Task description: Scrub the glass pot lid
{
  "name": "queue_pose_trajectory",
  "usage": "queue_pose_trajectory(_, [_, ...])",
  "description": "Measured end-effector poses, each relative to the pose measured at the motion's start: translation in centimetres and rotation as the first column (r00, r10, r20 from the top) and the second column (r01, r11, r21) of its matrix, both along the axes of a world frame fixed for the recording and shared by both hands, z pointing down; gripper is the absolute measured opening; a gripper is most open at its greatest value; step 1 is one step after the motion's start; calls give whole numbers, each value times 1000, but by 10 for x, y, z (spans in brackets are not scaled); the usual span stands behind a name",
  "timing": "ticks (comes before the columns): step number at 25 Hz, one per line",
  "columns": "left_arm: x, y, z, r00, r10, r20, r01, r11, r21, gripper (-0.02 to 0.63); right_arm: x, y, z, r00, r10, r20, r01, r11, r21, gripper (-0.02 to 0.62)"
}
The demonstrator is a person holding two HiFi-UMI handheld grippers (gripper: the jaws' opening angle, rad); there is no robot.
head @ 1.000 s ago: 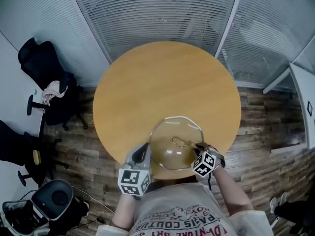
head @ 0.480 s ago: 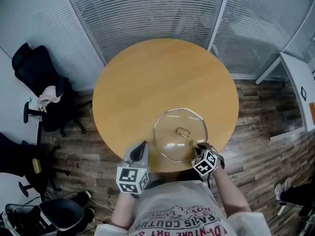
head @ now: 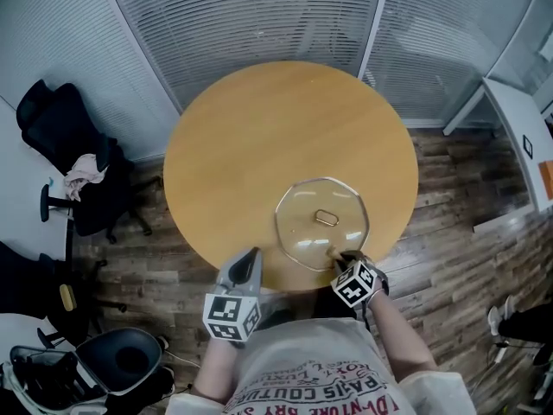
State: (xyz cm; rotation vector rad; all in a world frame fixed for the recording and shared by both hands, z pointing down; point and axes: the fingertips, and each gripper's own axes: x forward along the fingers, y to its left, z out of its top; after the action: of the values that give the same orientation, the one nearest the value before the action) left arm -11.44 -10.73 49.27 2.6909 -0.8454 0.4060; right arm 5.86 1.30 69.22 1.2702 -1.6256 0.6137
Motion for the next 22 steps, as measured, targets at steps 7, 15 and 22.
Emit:
queue_pose_trajectory(7, [-16,-9,5,1000,-30,4,30,1000,-7,6,-37,-7,0,995,7,101,-7,1000,-2,63])
queue_pose_trajectory(15, [11,2,1,997,-83,4,83,997,8,8,-27,-17,-26,962,-36,271,28,999,34,64])
queue_pose_trajectory(22, [16,-24,-4,984,-177,12,177,984,5,8,12,-87,-75,965,-119,233,87,986,143,63])
